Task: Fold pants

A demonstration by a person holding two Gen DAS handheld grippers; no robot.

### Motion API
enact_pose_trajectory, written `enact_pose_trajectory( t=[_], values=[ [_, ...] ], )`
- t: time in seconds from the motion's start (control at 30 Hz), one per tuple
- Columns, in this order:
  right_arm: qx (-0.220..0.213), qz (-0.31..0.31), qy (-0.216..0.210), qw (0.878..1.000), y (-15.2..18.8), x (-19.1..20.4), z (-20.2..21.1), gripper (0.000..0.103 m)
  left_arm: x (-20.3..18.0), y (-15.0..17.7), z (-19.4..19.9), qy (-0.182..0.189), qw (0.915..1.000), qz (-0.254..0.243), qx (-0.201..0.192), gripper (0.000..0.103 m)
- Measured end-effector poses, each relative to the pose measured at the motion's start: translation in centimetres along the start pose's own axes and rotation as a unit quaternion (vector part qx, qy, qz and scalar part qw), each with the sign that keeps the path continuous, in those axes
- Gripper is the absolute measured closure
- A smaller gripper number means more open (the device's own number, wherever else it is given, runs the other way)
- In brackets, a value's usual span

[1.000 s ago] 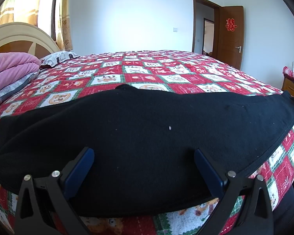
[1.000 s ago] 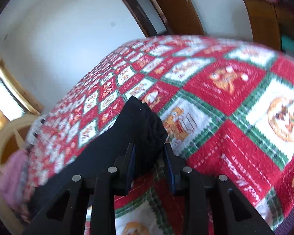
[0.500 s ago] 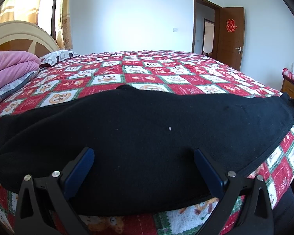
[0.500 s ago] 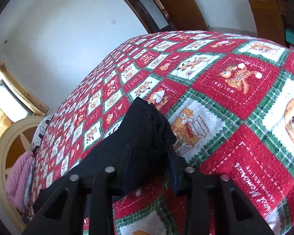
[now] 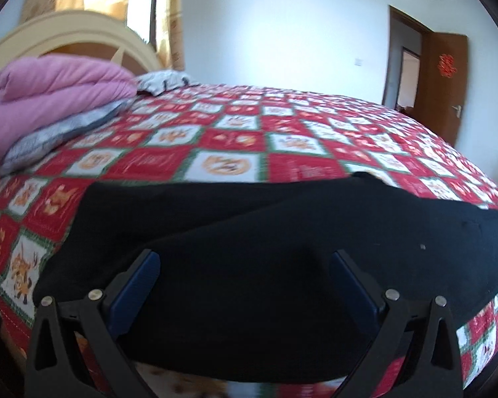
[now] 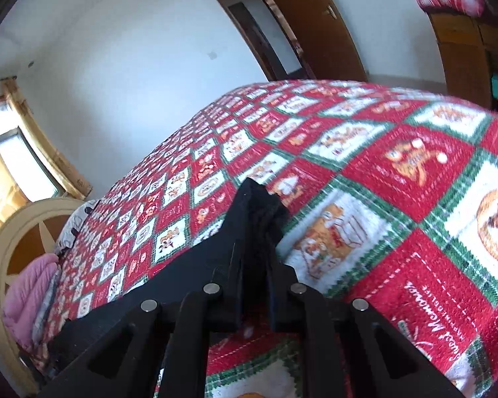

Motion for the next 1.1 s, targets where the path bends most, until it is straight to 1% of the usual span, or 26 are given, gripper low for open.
enact_pose_trajectory(
  t=[0.07, 0.2, 0.23, 0.43, 0.6, 0.7, 0.83, 0.93, 1.1],
  values=[
    [-0.005, 0.018, 0.003, 1.000, 0.2, 1.0, 0.2, 0.092, 0.3, 0.1, -0.2, 0.007, 0.9999, 0.007, 0.001, 0.000],
    [-0.017, 0.064, 0.007, 0.998, 0.8, 3.6, 0.6, 0.092, -0.7, 0.7, -0.6, -0.012, 0.9998, -0.015, 0.005, 0.000],
    [-0.020, 0.075, 0.006, 0.997, 1.0, 4.3, 0.8, 0.092, -0.7, 0.8, -0.5, -0.013, 0.9998, -0.015, 0.003, 0.000],
    [-0.028, 0.129, -0.011, 0.991, 1.9, 8.2, 1.4, 0.092, 0.9, -0.1, 0.4, 0.007, 0.9998, 0.018, -0.004, 0.000],
    [-0.022, 0.159, -0.027, 0.987, 3.1, 11.2, 1.2, 0.092, 2.5, -0.5, 1.1, -0.007, 0.9989, 0.040, -0.022, 0.000],
    [-0.018, 0.172, -0.032, 0.984, 3.7, 12.4, 0.9, 0.092, 3.8, -0.5, 1.5, -0.004, 0.9975, 0.062, -0.035, 0.000],
    [-0.010, 0.182, -0.037, 0.982, 4.5, 13.4, 0.4, 0.092, 4.9, -0.4, 0.9, -0.020, 0.9971, 0.068, -0.029, 0.000],
    [-0.008, 0.199, -0.037, 0.979, 5.1, 14.4, 0.2, 0.092, 5.4, -0.2, 0.7, -0.023, 0.9966, 0.074, -0.029, 0.000],
    [-0.014, 0.229, -0.040, 0.973, 5.5, 17.1, 0.1, 0.092, 5.2, 0.2, 0.3, -0.031, 0.9972, 0.063, -0.025, 0.000]
  ],
)
Point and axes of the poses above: each gripper's, at about its wrist camera, not at the fingertips, and z roughly against the way its jaws point, x to its left, y to its underside, the point moved 1 cm from there along -z, roughly the way its jaws point, and after that the axes turned 4 degrees about x, right-handed, at the moved point
